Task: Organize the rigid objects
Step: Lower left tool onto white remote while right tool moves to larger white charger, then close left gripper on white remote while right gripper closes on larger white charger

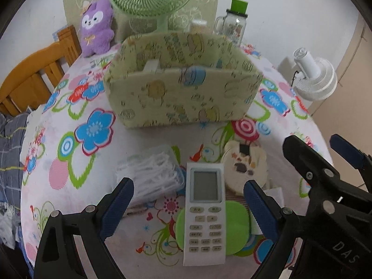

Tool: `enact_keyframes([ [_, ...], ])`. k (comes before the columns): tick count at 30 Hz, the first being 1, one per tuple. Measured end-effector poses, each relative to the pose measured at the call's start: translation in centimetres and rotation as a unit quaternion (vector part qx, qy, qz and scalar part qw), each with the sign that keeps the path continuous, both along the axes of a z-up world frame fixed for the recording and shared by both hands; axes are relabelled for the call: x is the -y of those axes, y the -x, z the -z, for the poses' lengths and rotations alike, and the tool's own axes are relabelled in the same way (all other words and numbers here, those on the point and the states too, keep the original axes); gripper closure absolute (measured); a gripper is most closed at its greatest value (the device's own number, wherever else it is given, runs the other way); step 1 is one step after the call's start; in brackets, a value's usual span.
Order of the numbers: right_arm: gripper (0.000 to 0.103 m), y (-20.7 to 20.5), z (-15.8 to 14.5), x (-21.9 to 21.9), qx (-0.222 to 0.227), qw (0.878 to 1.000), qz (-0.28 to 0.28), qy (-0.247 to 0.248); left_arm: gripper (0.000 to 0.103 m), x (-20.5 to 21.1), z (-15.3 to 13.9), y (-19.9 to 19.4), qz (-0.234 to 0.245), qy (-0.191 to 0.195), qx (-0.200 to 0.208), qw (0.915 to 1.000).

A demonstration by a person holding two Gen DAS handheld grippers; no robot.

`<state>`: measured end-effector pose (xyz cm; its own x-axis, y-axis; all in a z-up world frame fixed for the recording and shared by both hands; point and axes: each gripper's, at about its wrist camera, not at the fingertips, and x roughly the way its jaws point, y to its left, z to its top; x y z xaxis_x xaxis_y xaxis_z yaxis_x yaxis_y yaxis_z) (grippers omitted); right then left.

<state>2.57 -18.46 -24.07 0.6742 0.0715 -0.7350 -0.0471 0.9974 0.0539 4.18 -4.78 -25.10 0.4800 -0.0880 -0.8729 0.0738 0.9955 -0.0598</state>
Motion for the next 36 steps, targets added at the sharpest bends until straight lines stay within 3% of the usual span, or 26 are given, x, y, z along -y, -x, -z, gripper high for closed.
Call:
enact_keyframes([
  [20,0.009,1.4,4.5,1.0,-0.047,0.999,0.024,0.004,0.010,1.3,3.9,1.2,0.026,-0.017,-0.015,0.9994],
  [22,0.009,1.4,4.8,1.0,-0.052,0.998,0.024,0.005,0.021,1.5,4.1,1.3,0.028,-0.023,-0.017,0.9992],
  [26,0.009,1.5,5.0,0.9,-0.056,0.998,0.024,0.002,0.033,1.6,4.3,1.6,0.026,-0.028,-0.017,0.9991],
  [31,0.009,1.3,5.5,1.0,-0.065,0.997,0.028,-0.005,0.055,2.2,4.1,1.8,0.044,-0.026,-0.010,0.9986],
  [36,0.009,1.2,5.8,0.7,-0.072,0.997,0.030,-0.004,0.057,2.6,4.0,1.9,0.054,-0.042,-0.007,0.9976],
])
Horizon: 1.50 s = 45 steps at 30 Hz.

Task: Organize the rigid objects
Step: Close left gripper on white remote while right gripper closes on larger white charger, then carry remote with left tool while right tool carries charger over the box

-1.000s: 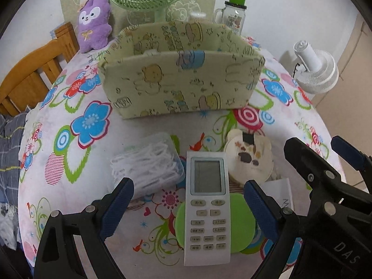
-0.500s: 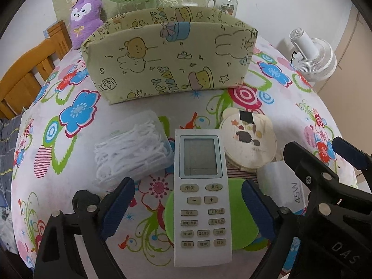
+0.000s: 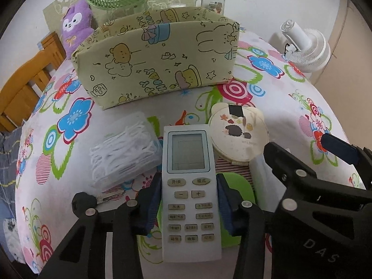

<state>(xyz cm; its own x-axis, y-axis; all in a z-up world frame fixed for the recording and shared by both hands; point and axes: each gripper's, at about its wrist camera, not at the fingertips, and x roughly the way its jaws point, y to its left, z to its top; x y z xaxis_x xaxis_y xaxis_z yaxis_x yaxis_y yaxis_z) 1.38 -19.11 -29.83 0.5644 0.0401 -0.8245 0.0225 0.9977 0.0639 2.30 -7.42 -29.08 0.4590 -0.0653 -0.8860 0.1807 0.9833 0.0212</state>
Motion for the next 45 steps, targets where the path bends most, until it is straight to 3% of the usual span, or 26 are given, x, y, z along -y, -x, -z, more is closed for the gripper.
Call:
enact_keyframes([
  [9,0.010,-0.1,0.8,-1.2,-0.016,1.000,0.000,-0.006,0.058,-0.6,-0.1,0.6,0.011,-0.013,0.006,0.9998],
  [20,0.037,0.1,2.0,-2.2,-0.046,0.998,0.022,-0.021,0.058,-1.4,-0.1,1.2,0.021,-0.005,0.001,0.9998],
  [24,0.040,0.3,1.9,-2.6,-0.045,0.999,0.026,-0.016,0.058,-1.7,-0.1,1.3,0.023,-0.006,0.001,0.9997],
  [28,0.052,0.3,1.7,-3.2,-0.047,0.998,0.027,-0.003,0.058,-2.0,-0.1,1.4,0.026,-0.009,0.004,0.9996],
  [45,0.053,-0.1,-0.7,-3.3,-0.028,0.999,0.034,0.005,0.058,-2.1,-1.6,0.7,0.024,0.009,0.006,0.9997],
])
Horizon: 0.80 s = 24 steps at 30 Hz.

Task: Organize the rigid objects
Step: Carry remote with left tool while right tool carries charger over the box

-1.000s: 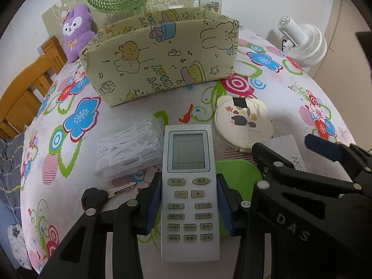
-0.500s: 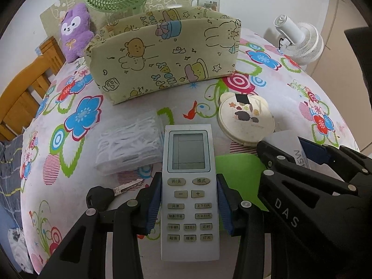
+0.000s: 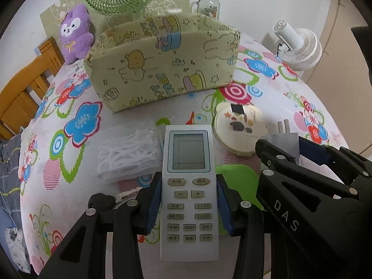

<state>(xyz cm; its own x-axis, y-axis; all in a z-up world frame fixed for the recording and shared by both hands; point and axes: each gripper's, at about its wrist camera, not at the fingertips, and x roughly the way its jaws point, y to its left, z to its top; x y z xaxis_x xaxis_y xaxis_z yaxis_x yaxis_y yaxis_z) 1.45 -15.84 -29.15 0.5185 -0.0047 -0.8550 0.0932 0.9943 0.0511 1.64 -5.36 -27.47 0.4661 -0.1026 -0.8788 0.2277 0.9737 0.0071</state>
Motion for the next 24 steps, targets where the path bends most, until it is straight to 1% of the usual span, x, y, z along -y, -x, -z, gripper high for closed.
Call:
enact_keyframes([
  [13,0.053,-1.9,-3.6,-0.3,0.039,0.999,-0.020,-0.005,0.058,-0.1,-3.3,-1.2,-0.022,0.001,0.035,0.9992],
  [24,0.053,-2.6,-5.9,-0.8,0.059,0.997,-0.038,-0.008,0.058,-0.7,-5.6,-1.5,-0.046,0.002,0.053,0.9975],
])
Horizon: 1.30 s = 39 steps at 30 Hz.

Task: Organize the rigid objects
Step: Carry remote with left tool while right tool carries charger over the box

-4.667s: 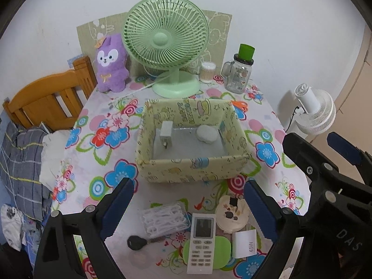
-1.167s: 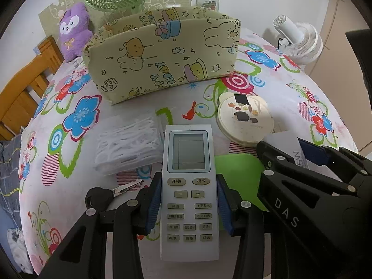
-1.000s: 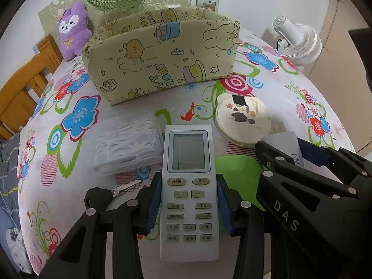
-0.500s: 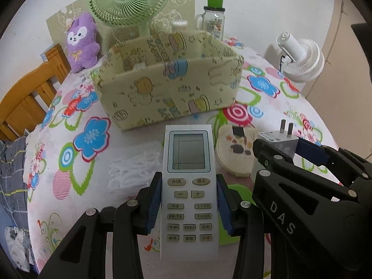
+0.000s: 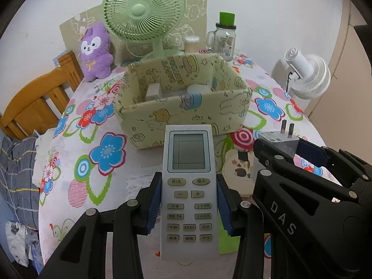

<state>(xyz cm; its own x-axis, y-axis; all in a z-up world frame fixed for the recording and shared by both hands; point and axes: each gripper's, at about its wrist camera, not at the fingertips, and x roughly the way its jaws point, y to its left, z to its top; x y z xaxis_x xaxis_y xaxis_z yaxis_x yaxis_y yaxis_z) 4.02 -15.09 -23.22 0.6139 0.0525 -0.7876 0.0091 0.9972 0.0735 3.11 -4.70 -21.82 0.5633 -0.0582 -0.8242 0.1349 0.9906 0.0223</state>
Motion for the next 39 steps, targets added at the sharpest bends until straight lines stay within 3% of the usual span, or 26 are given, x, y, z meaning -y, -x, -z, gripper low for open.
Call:
enact_keyframes([
  [39,0.053,-2.4,-9.2,-0.8,0.044,0.998,-0.035,0.010,0.058,-1.2,-8.6,-1.2,-0.063,0.009,0.052,0.9966],
])
